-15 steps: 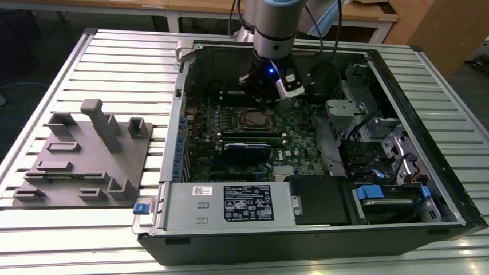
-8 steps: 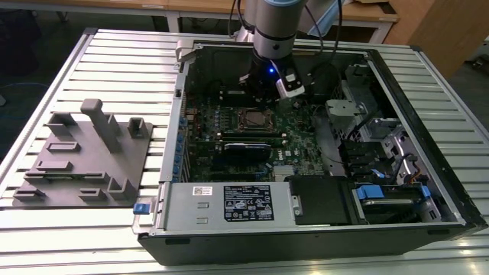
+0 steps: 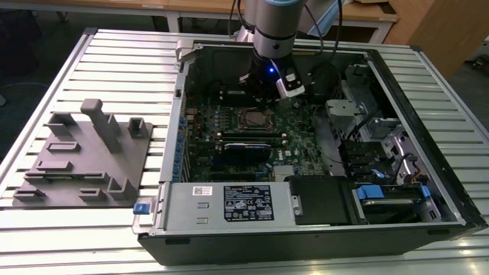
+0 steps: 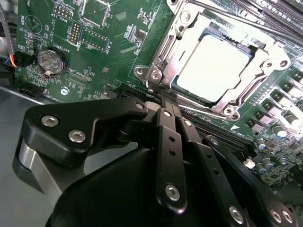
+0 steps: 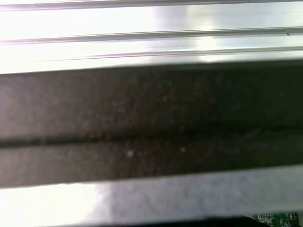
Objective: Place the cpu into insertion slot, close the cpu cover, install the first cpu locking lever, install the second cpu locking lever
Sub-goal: 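Install the first cpu locking lever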
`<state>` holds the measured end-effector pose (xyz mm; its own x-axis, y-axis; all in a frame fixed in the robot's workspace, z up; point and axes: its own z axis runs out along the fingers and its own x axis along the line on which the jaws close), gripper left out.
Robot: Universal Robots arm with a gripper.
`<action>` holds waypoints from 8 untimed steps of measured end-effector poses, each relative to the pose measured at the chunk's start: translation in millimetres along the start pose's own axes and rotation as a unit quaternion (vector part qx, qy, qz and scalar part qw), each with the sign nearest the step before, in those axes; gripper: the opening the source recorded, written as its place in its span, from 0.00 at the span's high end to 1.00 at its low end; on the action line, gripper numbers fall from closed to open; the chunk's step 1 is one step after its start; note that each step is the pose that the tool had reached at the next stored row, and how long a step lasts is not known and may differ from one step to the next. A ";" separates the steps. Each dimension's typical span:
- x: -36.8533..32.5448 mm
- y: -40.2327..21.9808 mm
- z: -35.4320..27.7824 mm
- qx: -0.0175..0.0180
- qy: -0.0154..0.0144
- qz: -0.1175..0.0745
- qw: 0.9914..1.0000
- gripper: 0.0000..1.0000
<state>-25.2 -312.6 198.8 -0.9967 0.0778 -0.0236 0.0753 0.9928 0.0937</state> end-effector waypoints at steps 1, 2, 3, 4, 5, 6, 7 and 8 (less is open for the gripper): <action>0.0 0.0 0.0 0.001 0.000 0.000 1.000 0.90; 0.0 0.0 0.0 0.002 0.000 0.000 1.000 0.90; 0.0 0.0 0.0 0.002 0.000 0.000 1.000 0.90; 0.0 0.0 0.1 0.003 0.000 0.000 1.000 0.90; 0.0 0.0 0.1 0.004 0.000 0.000 1.000 0.90; 0.0 0.0 0.2 0.004 0.000 0.000 1.000 0.90; 0.0 0.0 0.2 0.005 0.000 0.000 1.000 0.90; 0.0 0.0 0.3 0.005 0.000 0.000 1.000 0.90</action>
<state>-25.3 -312.6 198.6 -0.9967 0.0777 -0.0243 0.0754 0.9937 0.0833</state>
